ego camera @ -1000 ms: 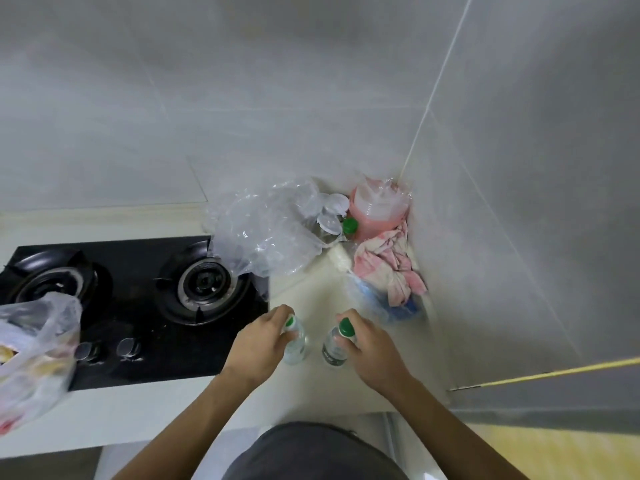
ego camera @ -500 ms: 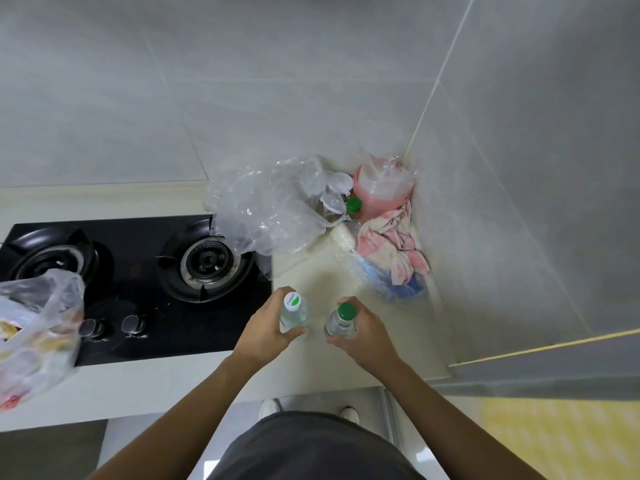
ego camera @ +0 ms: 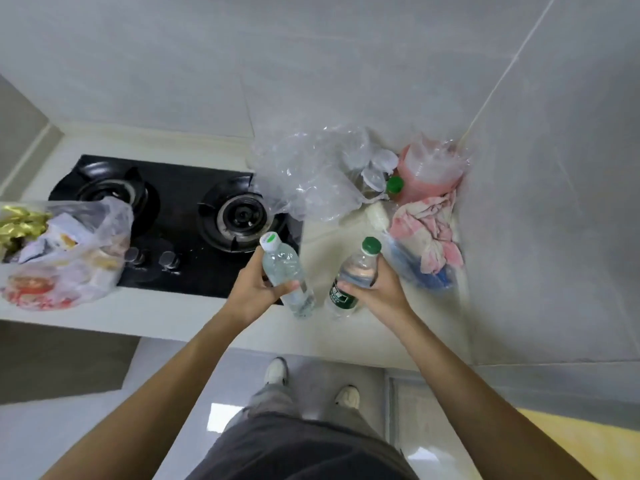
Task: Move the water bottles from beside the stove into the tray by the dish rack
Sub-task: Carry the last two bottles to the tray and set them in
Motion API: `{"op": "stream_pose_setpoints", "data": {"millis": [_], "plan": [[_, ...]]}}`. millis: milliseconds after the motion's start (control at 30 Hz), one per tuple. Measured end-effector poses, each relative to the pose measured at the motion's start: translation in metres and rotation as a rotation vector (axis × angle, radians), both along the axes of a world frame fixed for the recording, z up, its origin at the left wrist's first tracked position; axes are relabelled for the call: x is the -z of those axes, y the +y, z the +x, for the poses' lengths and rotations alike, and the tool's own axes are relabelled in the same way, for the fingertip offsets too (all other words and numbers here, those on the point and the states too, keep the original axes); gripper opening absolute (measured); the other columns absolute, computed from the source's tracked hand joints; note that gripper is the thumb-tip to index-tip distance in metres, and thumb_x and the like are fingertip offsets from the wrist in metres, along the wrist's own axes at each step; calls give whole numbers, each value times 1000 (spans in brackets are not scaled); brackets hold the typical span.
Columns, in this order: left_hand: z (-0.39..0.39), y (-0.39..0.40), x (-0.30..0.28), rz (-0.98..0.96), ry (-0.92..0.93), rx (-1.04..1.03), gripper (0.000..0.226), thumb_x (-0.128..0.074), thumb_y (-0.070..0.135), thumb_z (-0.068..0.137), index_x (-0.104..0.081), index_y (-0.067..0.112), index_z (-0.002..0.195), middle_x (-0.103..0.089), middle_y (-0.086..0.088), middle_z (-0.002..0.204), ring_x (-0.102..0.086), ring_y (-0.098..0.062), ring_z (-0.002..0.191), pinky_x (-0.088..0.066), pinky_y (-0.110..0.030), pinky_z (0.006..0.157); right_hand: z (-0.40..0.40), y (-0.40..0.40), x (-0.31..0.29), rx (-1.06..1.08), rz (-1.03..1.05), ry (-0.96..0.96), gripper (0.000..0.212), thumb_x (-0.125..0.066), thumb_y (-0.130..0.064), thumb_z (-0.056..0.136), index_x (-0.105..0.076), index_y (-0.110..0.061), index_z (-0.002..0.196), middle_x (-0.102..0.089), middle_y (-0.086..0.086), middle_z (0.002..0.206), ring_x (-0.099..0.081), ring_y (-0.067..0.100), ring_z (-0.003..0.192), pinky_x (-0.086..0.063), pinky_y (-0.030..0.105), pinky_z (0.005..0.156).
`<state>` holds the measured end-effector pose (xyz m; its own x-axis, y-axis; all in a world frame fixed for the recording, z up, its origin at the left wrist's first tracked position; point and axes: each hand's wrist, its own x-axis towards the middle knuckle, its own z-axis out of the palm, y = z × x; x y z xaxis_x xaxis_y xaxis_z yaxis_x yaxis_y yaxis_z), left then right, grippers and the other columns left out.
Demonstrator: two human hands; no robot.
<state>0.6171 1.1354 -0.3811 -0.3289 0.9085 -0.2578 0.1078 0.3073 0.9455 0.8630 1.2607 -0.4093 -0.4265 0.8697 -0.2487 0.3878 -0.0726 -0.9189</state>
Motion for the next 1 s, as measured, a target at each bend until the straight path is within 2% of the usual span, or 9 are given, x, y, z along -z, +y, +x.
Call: {"op": "stream_pose_setpoints", "data": {"millis": [133,233,367,500,533,633,767,867,1000], "plan": [[-18,-49,-41,45,-52,-88,53,-84,40,83,-61,39,130,-73,5,127,-70,-17,120,-56,-42,101,-38,-1,-38,-116,-37,118,66,-96,-47,65,-61,-33,118,-79,-9,114,-77,11,104,-60,43,97],[-29,-97,-66,94,-43,-189,50,-80,40,86,-61,35,133,-72,6,129,-68,-15,122,-54,-39,101,-78,-26,-73,-230,-57,188,62,-90,-51,72,-63,-30,125,-80,-6,115,-78,13,105,-61,37,94],[-48,-174,-98,179,-37,-369,57,-75,54,85,-61,36,137,-72,5,132,-70,-16,121,-57,-36,91,-137,-86,-117,-375,-79,281,50,-82,-41,84,-66,-22,128,-80,0,116,-78,17,108,-60,34,94],[-76,-269,-116,287,-53,-577,54,-71,47,91,-62,24,139,-74,-3,132,-72,-27,121,-58,-50,99,-199,-167,-146,-511,-124,374,46,-74,-29,91,-65,-8,131,-80,2,112,-78,12,102,-58,19,82],[-84,-297,-120,315,-48,-634,51,-71,47,91,-64,23,136,-75,-4,129,-74,-27,117,-61,-47,94,-216,-191,-151,-555,-131,388,45,-73,-29,93,-65,-8,132,-80,3,113,-78,13,102,-58,19,82],[-107,-383,-135,364,-30,-803,43,-71,46,90,-69,25,128,-80,5,112,-78,-13,98,-61,-23,68,-266,-269,-162,-677,-136,429,48,-71,-32,97,-63,-11,139,-78,2,124,-77,17,112,-59,20,85],[-138,-498,-149,359,47,-979,38,-67,38,93,-68,21,126,-79,12,106,-76,-5,97,-58,-19,74,-335,-380,-174,-817,-146,453,54,-71,-37,96,-59,-18,145,-75,-1,132,-74,16,119,-59,20,87],[-154,-578,-156,355,95,-1085,35,-67,38,92,-68,22,124,-78,13,105,-75,-5,96,-57,-19,73,-379,-461,-184,-944,-145,442,50,-75,-45,91,-65,-23,135,-78,-2,124,-76,14,111,-59,19,84],[-164,-677,-157,353,134,-1261,35,-68,37,93,-69,23,126,-77,17,102,-74,-1,94,-56,-15,71,-436,-560,-185,-1112,-205,435,53,-76,-47,87,-69,-12,127,-81,2,108,-78,16,97,-59,21,77]]}}
